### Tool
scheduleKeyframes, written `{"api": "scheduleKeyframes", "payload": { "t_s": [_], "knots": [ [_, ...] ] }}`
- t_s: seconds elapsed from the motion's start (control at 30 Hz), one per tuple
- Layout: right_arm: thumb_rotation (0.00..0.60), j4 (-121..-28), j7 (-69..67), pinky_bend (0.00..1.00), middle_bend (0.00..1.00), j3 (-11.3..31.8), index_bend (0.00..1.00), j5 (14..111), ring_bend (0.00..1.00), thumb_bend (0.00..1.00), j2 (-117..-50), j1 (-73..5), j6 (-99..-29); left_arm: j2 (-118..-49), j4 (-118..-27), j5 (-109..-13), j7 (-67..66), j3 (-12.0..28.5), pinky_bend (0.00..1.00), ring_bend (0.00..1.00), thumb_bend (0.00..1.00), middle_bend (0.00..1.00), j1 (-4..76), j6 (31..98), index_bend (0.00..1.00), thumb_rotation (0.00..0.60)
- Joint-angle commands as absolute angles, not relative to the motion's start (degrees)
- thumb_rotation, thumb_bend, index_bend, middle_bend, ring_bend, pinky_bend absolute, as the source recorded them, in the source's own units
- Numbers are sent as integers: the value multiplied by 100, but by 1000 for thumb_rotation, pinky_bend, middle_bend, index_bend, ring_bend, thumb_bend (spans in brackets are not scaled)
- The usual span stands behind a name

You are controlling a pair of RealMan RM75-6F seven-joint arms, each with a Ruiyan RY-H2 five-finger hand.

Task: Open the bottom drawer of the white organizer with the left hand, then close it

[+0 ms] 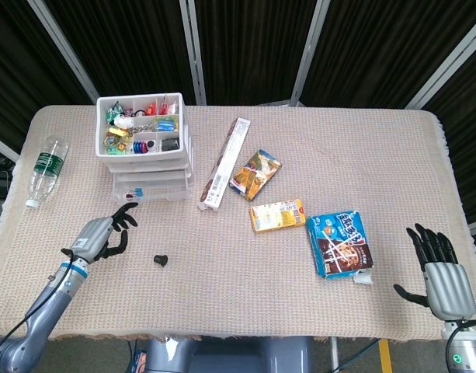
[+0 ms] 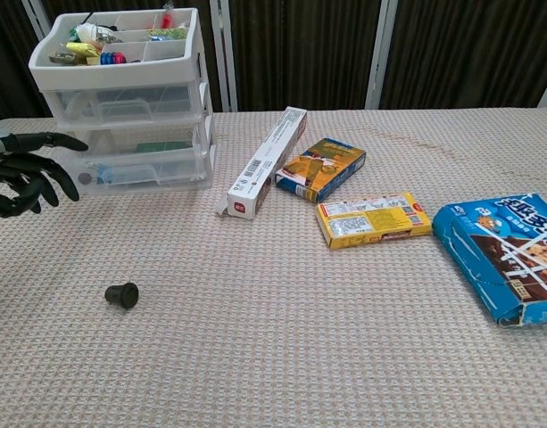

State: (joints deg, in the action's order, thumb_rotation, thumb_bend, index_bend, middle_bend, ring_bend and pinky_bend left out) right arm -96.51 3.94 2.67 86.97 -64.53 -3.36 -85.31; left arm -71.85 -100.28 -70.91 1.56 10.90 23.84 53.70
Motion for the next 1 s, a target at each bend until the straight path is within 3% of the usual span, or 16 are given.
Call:
{"api": "scheduleKeyframes", "payload": {
  "t_s": [0.03, 0.13, 0.3, 0.43, 0.67, 1.0],
  "knots": [
    [600, -9648, 400, 0, 0, 270, 50, 8683, 0, 4, -6454, -339, -8517, -6940, -10375, -7305, -663, 1012, 504, 509, 661, 551, 2373, 5785, 41, 600],
    [600, -9649, 397, 0, 0, 272, 50, 8682, 0, 5, -6453, -344, -8510, -6984, -10412, -7201, -1123, 1129, 644, 697, 659, 782, 2478, 5984, 35, 600],
    [600, -9645, 386, 0, 0, 269, 50, 8689, 0, 4, -6448, -343, -8512, -7090, -10420, -6680, -1931, 1285, 743, 825, 659, 933, 2777, 5958, 24, 600],
    [600, -9643, 381, 0, 0, 268, 50, 8691, 0, 6, -6447, -340, -8514, -7166, -10371, -6040, -2621, 1341, 766, 856, 659, 970, 3092, 5797, 37, 600],
    [600, -9638, 377, 0, 0, 268, 50, 8685, 0, 5, -6443, -344, -8503, -7255, -10345, -4113, -3656, 1397, 775, 868, 663, 987, 3748, 5481, 100, 600],
    [600, -9639, 383, 0, 0, 258, 50, 8685, 0, 5, -6433, -352, -8473, -7511, -10207, -2393, -4475, 1290, 775, 869, 663, 988, 4503, 5786, 177, 600]
  ]
}}
